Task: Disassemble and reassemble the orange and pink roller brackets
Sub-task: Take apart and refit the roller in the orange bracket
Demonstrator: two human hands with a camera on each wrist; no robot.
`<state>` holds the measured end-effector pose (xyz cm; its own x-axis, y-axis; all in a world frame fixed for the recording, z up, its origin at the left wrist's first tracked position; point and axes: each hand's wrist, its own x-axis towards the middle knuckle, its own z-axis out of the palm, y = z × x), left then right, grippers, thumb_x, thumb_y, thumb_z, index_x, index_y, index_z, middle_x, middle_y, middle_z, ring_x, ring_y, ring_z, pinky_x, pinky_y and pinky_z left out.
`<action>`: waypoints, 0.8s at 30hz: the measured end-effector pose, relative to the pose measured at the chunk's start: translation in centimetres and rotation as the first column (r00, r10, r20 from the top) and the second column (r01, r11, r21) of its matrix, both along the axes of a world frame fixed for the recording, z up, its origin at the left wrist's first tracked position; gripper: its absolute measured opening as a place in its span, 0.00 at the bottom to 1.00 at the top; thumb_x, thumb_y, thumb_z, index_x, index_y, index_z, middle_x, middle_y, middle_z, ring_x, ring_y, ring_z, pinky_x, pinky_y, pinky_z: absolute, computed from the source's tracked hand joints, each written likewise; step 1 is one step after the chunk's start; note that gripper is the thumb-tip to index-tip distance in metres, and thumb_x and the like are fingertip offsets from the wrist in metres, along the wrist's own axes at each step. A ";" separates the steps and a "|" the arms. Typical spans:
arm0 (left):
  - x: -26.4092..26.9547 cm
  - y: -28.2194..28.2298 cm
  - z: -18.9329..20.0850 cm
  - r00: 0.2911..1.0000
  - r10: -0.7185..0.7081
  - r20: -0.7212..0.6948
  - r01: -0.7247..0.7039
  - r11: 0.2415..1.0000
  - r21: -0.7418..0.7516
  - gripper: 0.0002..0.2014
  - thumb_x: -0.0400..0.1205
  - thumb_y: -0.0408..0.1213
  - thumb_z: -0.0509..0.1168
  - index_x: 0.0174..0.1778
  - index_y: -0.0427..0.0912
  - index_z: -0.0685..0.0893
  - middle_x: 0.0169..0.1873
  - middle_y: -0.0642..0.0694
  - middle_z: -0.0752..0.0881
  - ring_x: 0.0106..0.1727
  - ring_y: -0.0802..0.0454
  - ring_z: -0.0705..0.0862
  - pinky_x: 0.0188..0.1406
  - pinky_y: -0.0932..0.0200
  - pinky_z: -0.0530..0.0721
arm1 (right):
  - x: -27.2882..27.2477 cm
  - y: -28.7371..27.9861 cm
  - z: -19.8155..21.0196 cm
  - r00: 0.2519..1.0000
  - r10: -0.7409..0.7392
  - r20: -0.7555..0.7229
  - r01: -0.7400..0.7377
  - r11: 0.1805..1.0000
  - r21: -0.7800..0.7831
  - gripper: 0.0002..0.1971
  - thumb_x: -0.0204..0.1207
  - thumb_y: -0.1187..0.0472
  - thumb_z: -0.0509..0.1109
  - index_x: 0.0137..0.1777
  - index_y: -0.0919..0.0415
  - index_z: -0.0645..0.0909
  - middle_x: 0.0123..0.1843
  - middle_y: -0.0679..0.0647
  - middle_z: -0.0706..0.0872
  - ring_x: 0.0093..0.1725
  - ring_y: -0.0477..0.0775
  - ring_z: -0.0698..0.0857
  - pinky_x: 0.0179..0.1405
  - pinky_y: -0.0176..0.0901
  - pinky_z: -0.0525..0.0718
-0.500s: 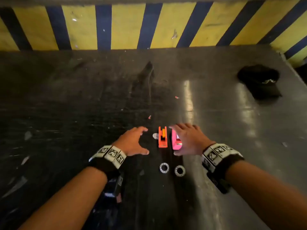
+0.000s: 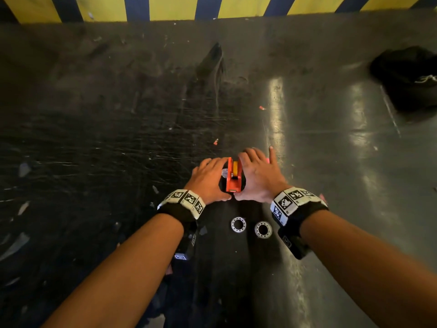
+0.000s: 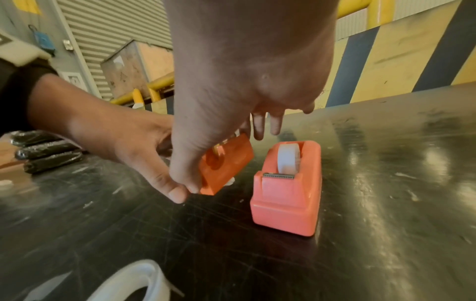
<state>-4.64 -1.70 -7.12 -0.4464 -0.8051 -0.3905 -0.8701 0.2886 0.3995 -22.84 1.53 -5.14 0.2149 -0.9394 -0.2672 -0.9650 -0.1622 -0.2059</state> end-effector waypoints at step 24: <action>7.6 7.8 2.9 0.966 0.099 0.237 -0.103 0.995 0.004 0.55 0.60 0.64 0.83 0.81 0.54 0.67 0.77 0.45 0.68 0.79 0.41 0.69 0.74 0.37 0.74 | -1.0 7.8 3.7 0.896 -0.177 0.408 0.105 0.976 0.192 0.55 0.62 0.52 0.88 0.86 0.53 0.60 0.79 0.57 0.78 0.77 0.60 0.78 0.66 0.41 0.71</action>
<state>3.00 6.09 -4.25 -0.2567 -0.8340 -0.4884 -0.9646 0.1897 0.1830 -23.83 9.36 -1.41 0.2088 -0.9202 -0.3311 -0.7928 0.0389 -0.6082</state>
